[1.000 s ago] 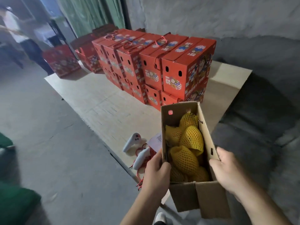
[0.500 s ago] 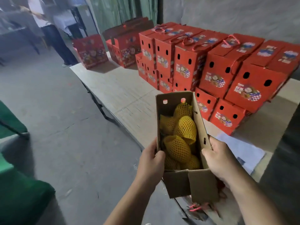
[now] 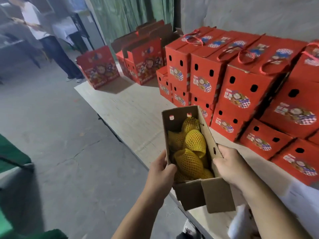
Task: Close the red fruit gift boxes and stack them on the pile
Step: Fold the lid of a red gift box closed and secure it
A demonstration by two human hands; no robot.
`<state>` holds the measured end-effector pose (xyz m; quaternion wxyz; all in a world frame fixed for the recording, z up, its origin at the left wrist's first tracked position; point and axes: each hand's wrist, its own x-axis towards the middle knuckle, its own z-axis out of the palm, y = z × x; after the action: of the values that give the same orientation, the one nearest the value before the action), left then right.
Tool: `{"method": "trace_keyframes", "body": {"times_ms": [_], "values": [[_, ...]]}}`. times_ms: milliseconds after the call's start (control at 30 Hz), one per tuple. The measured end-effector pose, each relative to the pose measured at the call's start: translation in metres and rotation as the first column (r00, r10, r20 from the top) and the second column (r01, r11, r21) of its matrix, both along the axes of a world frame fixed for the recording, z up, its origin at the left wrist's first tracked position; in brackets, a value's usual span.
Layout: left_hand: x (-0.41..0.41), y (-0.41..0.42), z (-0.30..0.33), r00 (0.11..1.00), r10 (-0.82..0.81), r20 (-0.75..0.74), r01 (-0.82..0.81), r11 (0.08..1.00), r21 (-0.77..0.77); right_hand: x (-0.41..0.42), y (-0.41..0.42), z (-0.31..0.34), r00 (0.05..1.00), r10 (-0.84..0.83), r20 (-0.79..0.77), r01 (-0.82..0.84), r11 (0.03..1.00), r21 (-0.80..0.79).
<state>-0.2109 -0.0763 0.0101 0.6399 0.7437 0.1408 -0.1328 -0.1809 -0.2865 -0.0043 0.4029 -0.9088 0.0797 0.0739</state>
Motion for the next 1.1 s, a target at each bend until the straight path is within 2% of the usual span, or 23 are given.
{"method": "trace_keyframes", "body": {"times_ms": [100,267,333,367,433,533,600,633,667,700,733,767,833,867,933,967,1000,1067,1100], "values": [[0.049,0.022,0.002,0.999,0.036,-0.022,-0.036,0.999,0.0,0.065,0.022,-0.008,0.996,0.056,-0.074,-0.054,0.998,0.028],[0.12,0.062,-0.008,0.98,0.051,-0.194,-0.058,0.998,-0.033,0.148,0.028,-0.021,0.975,0.205,-0.083,-0.188,0.965,0.18],[0.155,0.081,-0.019,0.97,0.039,-0.24,-0.04,0.999,0.001,0.174,0.026,-0.032,0.955,0.244,-0.17,-0.205,0.954,0.219],[0.175,0.09,-0.027,0.968,0.026,-0.248,-0.023,1.0,0.017,0.185,0.026,-0.042,0.948,0.232,-0.218,-0.191,0.962,0.196],[0.214,0.109,-0.041,0.966,0.002,-0.257,0.023,0.995,0.094,0.205,0.029,-0.06,0.963,0.084,-0.255,-0.066,0.995,0.078],[0.278,0.141,-0.052,0.981,-0.039,-0.189,0.071,0.984,0.162,0.208,0.036,-0.077,0.979,-0.147,-0.144,0.113,0.969,-0.219],[0.322,0.155,-0.059,0.956,-0.138,-0.259,0.177,0.975,0.132,0.191,0.047,-0.078,0.956,-0.291,0.042,0.284,0.877,-0.387],[0.337,0.159,-0.063,0.926,-0.211,-0.313,0.244,0.967,0.071,0.178,0.057,-0.079,0.898,-0.405,0.17,0.439,0.814,-0.381],[0.349,0.162,-0.066,0.887,-0.306,-0.347,0.31,0.95,-0.045,0.165,0.07,-0.081,0.79,-0.544,0.283,0.612,0.729,-0.306],[0.358,0.162,-0.068,0.836,-0.408,-0.366,0.366,0.913,-0.183,0.152,0.087,-0.084,0.652,-0.682,0.33,0.755,0.622,-0.207],[0.364,0.161,-0.07,0.789,-0.491,-0.369,0.406,0.868,-0.286,0.14,0.102,-0.086,0.524,-0.804,0.281,0.85,0.514,-0.114],[0.368,0.158,-0.072,0.769,-0.525,-0.364,0.426,0.846,-0.322,0.131,0.115,-0.088,0.412,-0.899,0.15,0.91,0.413,-0.03],[0.37,0.154,-0.073,0.791,-0.496,-0.358,0.418,0.866,-0.276,0.115,0.137,-0.089,0.224,-0.948,-0.225,0.968,0.19,0.162],[0.369,0.154,-0.075,0.807,-0.475,-0.352,0.4,0.877,-0.267,0.111,0.144,-0.087,0.174,-0.909,-0.379,0.956,0.065,0.284],[0.369,0.152,-0.078,0.829,-0.449,-0.335,0.351,0.882,-0.313,0.111,0.15,-0.079,0.197,-0.818,-0.541,0.853,-0.129,0.506],[0.37,0.151,-0.08,0.848,-0.418,-0.326,0.316,0.893,-0.322,0.111,0.151,-0.076,0.214,-0.809,-0.547,0.815,-0.16,0.556],[0.374,0.15,-0.08,0.876,-0.374,-0.304,0.273,0.905,-0.326,0.112,0.152,-0.072,0.213,-0.832,-0.512,0.811,-0.141,0.567],[0.38,0.147,-0.076,0.94,-0.286,-0.188,0.215,0.921,-0.324,0.111,0.151,-0.066,0.15,-0.911,-0.383,0.836,-0.09,0.542],[0.382,0.146,-0.071,0.961,-0.252,-0.114,0.206,0.927,-0.314,0.109,0.149,-0.064,0.096,-0.945,-0.314,0.827,-0.099,0.553]]}}
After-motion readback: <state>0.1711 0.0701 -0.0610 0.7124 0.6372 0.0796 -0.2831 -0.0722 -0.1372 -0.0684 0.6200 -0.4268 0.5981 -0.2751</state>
